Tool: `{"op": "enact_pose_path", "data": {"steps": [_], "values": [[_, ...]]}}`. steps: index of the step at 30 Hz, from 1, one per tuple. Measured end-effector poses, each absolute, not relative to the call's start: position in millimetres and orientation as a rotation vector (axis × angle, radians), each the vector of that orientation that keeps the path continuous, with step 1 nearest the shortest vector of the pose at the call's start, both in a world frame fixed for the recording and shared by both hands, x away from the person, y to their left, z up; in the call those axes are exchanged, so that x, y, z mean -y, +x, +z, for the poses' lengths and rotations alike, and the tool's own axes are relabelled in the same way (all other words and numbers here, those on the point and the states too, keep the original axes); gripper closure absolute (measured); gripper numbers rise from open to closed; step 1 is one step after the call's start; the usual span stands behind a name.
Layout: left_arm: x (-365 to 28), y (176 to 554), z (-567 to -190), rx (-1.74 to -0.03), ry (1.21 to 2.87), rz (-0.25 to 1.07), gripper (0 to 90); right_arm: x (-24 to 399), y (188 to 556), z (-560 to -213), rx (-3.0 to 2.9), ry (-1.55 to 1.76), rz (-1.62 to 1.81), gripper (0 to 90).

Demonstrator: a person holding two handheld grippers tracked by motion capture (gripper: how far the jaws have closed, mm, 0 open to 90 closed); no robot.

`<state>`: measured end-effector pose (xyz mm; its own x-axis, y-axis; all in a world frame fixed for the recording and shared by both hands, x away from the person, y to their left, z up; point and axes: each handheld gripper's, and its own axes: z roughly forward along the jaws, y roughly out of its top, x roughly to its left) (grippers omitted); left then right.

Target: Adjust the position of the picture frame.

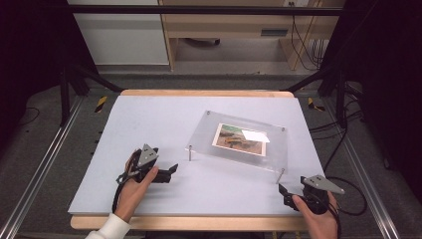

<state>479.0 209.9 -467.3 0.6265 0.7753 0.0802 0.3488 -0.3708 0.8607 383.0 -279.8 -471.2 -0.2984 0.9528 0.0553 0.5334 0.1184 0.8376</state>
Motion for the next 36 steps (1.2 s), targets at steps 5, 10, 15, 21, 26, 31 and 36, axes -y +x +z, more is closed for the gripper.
{"op": "enact_pose_path", "data": {"steps": [5, 10, 15, 21, 26, 31, 36], "values": [[-213.9, 478.1, -469.2, -0.897, 1.957, 0.678, 4.9, 280.7, 381.5, -475.0, -1.868, 1.421, 1.087, 23.9], [-213.0, 476.8, -469.3, -0.917, 1.899, 0.667, 3.8, 280.0, 381.1, -477.0, -1.863, 1.435, 1.183, 31.5], [-209.8, 475.3, -468.0, -0.908, 1.871, 0.632, 3.8, 274.7, 384.9, -478.0, -1.871, 1.434, 1.177, 35.0], [-207.1, 473.5, -466.6, -0.877, 1.853, 0.576, 4.4, 266.9, 391.0, -478.4, -1.874, 1.406, 1.159, 33.1], [-201.1, 472.1, -465.6, -0.853, 1.875, 0.556, 5.2, 260.0, 406.0, -481.2, -1.864, 1.416, 1.119, 34.0], [-198.1, 470.6, -463.2, -0.854, 1.865, 0.538, 5.3, 261.6, 413.3, -482.6, -1.860, 1.438, 1.157, 48.0], [-196.6, 471.5, -463.3, -0.868, 1.853, 0.520, 5.5, 263.4, 420.3, -484.6, -1.853, 1.461, 1.193, 67.3]]}}
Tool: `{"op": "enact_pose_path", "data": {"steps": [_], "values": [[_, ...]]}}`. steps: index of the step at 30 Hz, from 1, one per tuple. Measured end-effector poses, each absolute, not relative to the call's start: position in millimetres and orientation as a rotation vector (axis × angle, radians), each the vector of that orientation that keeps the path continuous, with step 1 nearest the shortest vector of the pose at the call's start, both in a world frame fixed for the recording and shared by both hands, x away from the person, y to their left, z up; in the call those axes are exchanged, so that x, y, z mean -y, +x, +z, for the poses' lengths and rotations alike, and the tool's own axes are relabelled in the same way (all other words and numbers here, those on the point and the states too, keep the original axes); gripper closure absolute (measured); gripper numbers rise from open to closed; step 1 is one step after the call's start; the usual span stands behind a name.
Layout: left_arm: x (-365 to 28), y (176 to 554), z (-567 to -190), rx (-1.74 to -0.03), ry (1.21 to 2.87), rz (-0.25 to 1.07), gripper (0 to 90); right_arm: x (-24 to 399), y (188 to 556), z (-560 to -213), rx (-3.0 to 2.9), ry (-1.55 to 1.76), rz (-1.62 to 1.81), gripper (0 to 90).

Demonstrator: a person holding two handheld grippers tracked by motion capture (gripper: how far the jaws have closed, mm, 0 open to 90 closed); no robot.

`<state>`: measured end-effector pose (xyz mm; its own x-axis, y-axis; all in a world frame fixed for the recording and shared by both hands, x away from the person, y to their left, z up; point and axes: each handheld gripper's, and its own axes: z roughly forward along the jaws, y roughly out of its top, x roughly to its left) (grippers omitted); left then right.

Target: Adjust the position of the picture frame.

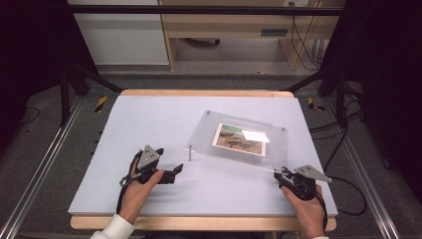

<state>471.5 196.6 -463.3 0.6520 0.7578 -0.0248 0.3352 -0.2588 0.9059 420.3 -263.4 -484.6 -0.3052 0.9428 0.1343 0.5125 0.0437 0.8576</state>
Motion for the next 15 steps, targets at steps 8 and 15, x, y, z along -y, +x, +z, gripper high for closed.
{"op": "enact_pose_path", "data": {"steps": [8, 15], "values": [[-189.0, 475.8, -464.9, -0.865, 1.857, 0.496, 16.2, 265.1, 426.2, -484.7, -1.847, 1.468, 1.313, 84.6], [-162.0, 496.8, -471.7, -0.853, 1.906, 0.496, 46.8, 270.7, 428.0, -480.9, -1.805, 1.524, 1.424, 83.8]]}}
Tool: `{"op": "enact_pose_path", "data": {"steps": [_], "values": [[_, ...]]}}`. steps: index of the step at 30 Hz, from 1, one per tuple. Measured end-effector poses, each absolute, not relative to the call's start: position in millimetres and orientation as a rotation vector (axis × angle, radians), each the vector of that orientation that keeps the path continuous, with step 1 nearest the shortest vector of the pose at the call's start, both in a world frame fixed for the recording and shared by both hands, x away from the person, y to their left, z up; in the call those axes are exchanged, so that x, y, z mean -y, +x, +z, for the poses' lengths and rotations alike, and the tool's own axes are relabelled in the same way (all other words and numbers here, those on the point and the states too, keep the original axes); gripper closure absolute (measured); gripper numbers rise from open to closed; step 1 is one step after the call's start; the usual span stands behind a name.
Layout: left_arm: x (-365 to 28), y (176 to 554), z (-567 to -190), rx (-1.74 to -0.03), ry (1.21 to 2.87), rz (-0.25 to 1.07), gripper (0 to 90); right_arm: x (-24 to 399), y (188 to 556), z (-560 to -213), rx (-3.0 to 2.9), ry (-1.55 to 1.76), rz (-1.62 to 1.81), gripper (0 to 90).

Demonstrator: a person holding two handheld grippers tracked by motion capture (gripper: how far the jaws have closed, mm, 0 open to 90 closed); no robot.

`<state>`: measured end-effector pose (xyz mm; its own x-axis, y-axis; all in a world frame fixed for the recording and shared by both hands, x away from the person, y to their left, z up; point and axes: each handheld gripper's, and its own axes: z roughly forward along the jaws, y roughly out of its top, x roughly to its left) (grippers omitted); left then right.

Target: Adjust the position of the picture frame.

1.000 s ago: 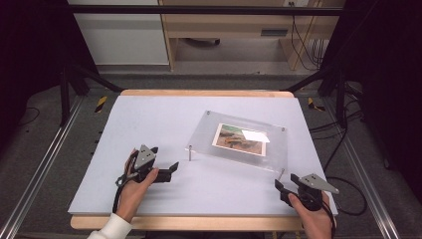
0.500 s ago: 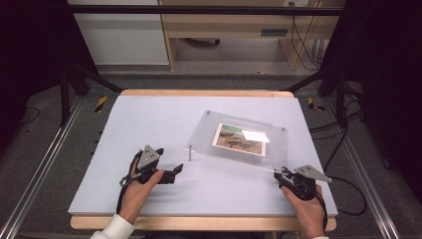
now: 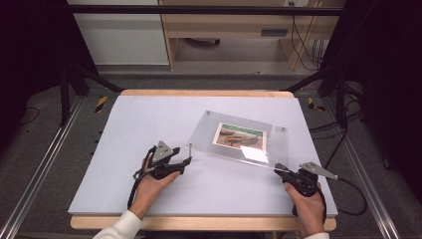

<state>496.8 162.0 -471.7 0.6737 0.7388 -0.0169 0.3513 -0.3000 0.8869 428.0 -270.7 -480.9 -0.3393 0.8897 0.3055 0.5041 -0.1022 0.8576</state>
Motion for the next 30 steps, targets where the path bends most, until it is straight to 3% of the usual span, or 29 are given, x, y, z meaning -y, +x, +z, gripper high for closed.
{"op": "enact_pose_path", "data": {"steps": [4, 17, 23, 27, 30], "values": [[-156.0, 508.7, -475.6, -0.879, 1.880, 0.470, 61.3, 272.9, 429.3, -479.1, -1.792, 1.537, 1.470, 83.5], [-143.7, 527.5, -473.4, -0.860, 1.802, 0.427, 83.3, 273.1, 430.0, -477.7, -1.814, 1.520, 1.445, 83.7], [-143.4, 527.9, -474.2, -0.872, 1.811, 0.425, 83.6, 271.3, 430.4, -478.3, -1.821, 1.534, 1.419, 77.3], [-143.6, 528.7, -470.8, -0.870, 1.811, 0.423, 83.7, 271.0, 429.5, -475.3, -1.809, 1.505, 1.403, 84.5], [-143.9, 528.5, -466.1, -0.863, 1.801, 0.434, 84.1, 269.9, 428.9, -472.2, -1.804, 1.479, 1.384, 84.9]]}}
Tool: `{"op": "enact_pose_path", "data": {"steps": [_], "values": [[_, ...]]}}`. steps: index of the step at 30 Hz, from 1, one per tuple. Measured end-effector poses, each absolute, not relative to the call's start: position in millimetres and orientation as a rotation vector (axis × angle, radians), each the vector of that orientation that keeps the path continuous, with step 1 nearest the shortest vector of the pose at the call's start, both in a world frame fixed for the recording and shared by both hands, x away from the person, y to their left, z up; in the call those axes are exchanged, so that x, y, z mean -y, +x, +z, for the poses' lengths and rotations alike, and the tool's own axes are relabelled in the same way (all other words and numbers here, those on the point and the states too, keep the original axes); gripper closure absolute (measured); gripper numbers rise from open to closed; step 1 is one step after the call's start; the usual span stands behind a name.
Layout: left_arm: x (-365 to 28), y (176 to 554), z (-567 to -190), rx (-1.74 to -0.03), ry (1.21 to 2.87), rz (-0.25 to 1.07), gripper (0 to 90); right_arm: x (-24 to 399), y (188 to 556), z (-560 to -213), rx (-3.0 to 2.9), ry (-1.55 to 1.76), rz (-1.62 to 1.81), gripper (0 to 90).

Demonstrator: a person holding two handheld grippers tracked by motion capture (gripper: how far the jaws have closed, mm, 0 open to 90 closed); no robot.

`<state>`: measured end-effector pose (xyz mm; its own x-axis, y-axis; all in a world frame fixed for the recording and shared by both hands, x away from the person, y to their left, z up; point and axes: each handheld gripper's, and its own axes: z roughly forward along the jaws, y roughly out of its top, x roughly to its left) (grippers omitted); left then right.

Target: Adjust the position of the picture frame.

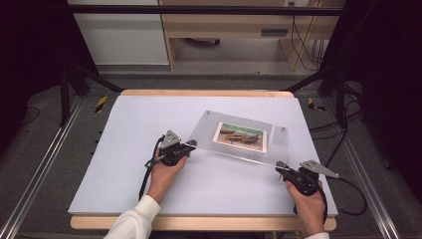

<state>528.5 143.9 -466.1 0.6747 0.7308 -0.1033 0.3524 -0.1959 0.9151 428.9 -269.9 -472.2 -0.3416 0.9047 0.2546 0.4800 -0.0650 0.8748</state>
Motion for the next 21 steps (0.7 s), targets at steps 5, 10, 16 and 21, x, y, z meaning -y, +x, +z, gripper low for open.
{"op": "enact_pose_path", "data": {"steps": [5, 10, 16, 21], "values": [[-151.9, 522.9, -447.6, -0.870, 1.751, 0.445, 83.9, 266.5, 430.8, -457.2, -1.755, 1.397, 1.415, 84.9], [-174.4, 512.8, -432.9, -0.900, 1.731, 0.468, 83.5, 251.7, 438.7, -445.5, -1.773, 1.329, 1.441, 84.3], [-209.1, 495.4, -419.4, -0.921, 1.693, 0.537, 82.9, 224.9, 459.5, -434.6, -1.819, 1.271, 1.472, 84.1], [-240.1, 486.0, -417.8, -0.950, 1.655, 0.601, 82.4, 192.9, 483.8, -424.6, -1.873, 1.195, 1.479, 84.1]]}}
